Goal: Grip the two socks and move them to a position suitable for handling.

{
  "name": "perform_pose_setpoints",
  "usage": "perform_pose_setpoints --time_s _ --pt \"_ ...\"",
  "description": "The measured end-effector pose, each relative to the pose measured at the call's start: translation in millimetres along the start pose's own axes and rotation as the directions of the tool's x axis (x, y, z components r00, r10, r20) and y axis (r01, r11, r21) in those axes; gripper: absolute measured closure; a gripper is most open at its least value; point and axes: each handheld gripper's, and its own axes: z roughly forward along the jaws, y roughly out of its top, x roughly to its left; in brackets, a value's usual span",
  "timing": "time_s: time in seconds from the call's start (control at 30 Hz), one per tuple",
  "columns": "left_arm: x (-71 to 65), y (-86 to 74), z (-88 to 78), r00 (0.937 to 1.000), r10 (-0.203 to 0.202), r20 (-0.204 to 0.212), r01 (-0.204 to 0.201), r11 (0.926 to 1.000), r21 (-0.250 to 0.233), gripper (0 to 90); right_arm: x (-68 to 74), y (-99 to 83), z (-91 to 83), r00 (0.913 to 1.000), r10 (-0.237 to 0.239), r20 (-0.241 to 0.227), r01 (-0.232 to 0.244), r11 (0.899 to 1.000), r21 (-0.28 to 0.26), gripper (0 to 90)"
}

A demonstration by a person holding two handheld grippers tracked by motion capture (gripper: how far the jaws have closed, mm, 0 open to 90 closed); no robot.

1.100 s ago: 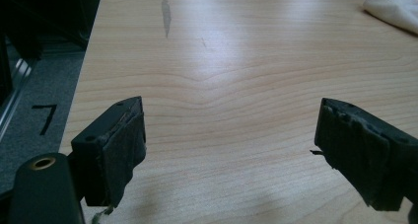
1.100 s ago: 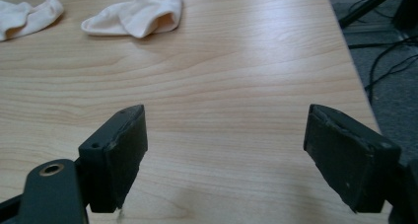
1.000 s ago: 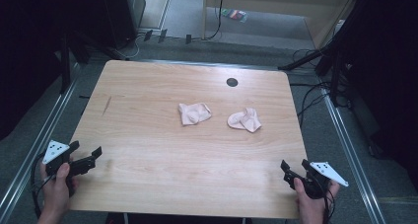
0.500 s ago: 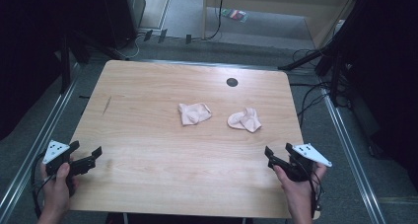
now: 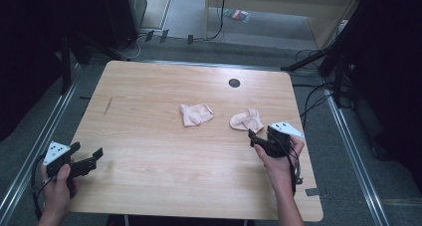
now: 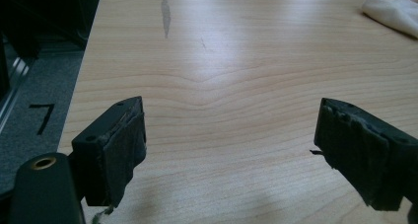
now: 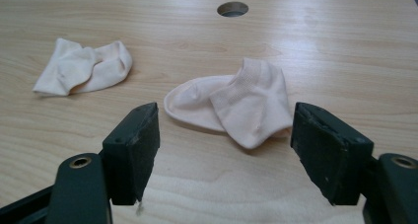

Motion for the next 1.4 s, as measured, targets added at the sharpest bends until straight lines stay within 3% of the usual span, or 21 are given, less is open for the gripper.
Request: perform_pose_setpoints --time_s 0.37,0.7,0.97,1.3,1.4 --pt "-0.1 0.0 -0.2 1.0000 0.005 0.001 -0.005 1.0000 0.000 13.2 -2.1 14.1 38.9 0.9997 0.022 0.007 -0.022 0.998 0.051 29.1" --pt "0.0 -0.1 -0.2 1.0000 0.005 0.004 -0.005 1.0000 -0.002 13.2 -6.0 21.3 76.4 0.9980 0.042 0.047 -0.047 0.993 0.112 22.9" --pt "0.0 0.0 -0.1 1.0000 0.005 0.004 -0.006 1.0000 0.000 13.2 -6.2 15.9 97.5 0.9970 0.036 0.068 -0.048 0.983 0.178 18.3" --pt "-0.1 0.2 -0.1 1.0000 0.008 0.004 -0.008 1.0000 0.004 13.2 -3.5 14.2 110.1 0.9963 0.026 0.082 -0.042 0.979 0.199 18.3" --pt "-0.1 0.2 -0.1 1.0000 0.008 0.004 -0.008 1.0000 0.005 13.2 0.7 11.1 113.7 0.9951 -0.002 0.098 -0.018 0.979 0.203 18.8"
